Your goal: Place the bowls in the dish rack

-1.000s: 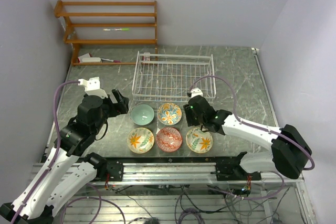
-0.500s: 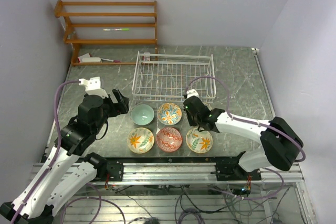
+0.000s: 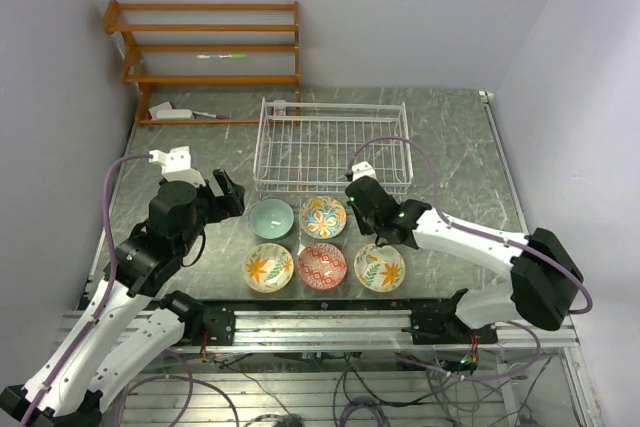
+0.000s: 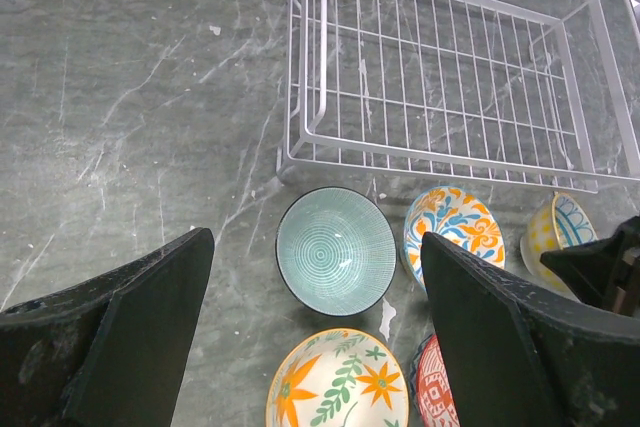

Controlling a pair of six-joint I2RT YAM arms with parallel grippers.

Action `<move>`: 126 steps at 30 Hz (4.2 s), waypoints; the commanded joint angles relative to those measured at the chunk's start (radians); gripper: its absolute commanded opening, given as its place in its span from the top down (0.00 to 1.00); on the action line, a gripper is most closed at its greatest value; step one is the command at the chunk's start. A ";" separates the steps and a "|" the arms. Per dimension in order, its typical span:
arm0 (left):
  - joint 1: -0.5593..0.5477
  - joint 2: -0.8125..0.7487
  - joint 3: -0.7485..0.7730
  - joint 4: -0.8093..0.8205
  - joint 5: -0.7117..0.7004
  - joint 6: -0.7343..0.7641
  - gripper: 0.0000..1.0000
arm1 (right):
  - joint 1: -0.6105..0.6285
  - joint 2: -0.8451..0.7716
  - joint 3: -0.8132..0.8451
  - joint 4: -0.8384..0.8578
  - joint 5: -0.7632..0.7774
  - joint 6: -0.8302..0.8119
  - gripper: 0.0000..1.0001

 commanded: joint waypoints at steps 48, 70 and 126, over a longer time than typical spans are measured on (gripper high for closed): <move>0.004 -0.073 0.019 -0.023 -0.020 -0.001 0.04 | -0.203 0.741 0.604 1.367 -0.530 0.703 1.00; 0.004 -0.075 0.011 -0.021 -0.020 -0.008 0.05 | -0.270 0.946 0.615 1.385 -0.542 0.905 0.97; 0.004 -0.088 0.012 -0.038 -0.067 -0.021 0.05 | -0.282 0.670 0.602 0.611 -0.449 0.624 0.21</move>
